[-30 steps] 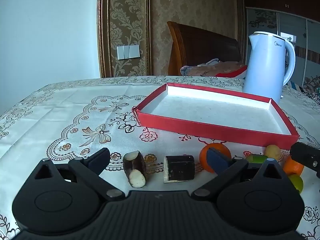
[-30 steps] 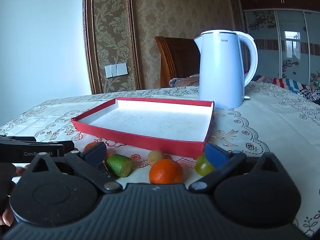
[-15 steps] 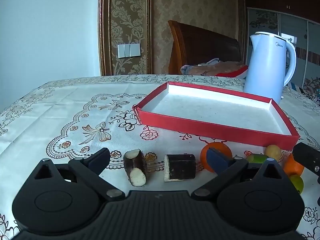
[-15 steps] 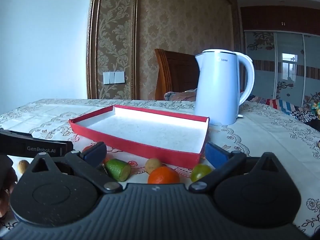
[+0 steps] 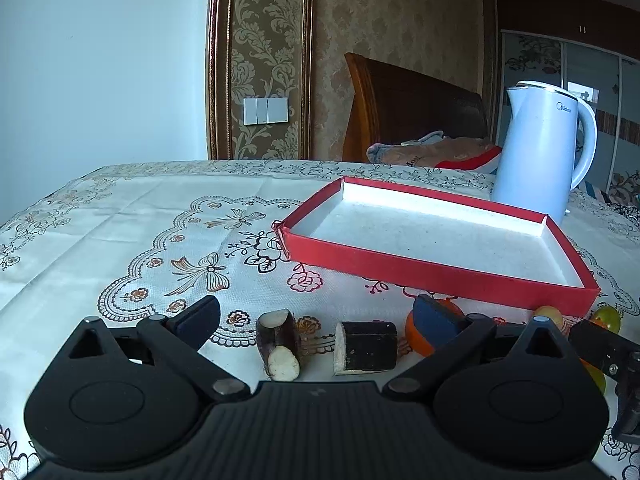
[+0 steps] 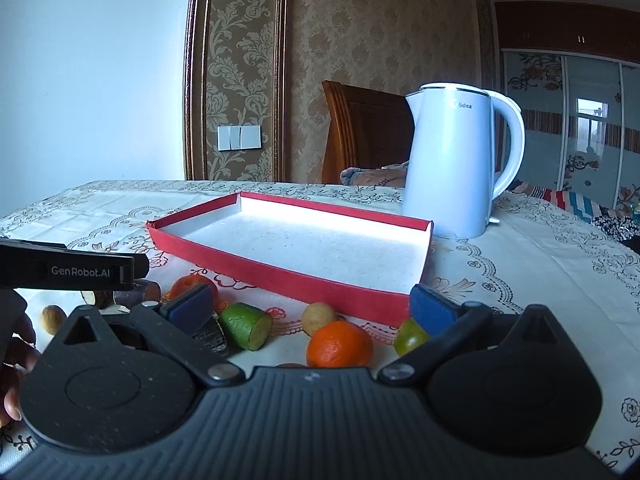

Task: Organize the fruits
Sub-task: 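Move the left tool toward the brown potato on the table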

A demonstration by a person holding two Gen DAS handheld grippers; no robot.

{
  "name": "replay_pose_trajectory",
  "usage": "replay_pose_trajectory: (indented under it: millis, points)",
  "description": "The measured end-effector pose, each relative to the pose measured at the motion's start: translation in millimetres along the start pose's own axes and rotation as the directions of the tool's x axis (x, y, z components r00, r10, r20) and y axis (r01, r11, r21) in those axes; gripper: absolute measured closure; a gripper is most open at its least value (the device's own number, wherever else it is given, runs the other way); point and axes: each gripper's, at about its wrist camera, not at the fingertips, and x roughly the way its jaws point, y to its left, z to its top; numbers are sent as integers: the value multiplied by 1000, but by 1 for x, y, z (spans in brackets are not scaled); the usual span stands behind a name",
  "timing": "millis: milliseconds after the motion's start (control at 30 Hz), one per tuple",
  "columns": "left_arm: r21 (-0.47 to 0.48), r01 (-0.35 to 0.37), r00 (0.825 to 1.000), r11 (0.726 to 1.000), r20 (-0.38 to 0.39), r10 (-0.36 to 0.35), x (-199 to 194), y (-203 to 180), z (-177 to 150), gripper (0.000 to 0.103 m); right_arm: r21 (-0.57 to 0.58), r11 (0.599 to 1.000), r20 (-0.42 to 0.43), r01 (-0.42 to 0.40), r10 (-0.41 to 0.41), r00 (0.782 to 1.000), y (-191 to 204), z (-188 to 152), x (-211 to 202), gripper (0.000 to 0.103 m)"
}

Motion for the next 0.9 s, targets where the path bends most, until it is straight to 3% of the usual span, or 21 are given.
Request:
replay_pose_trajectory:
  millis: [300,567,900]
  points:
    - [2,-3,1000,1000,-6,3,-8,13,-2,0,59,998,49,10,-13,999,-10,-1,-9,0]
    - [-51,-23,998,998,-60,20,-12,38,-8,0,120,993,20,9,-11,1000,-21,-1,-4,0]
    - [-9,-32,995,999,-90,31,-21,40,-19,0,130,991,14,13,-15,1000,-23,-2,-2,0]
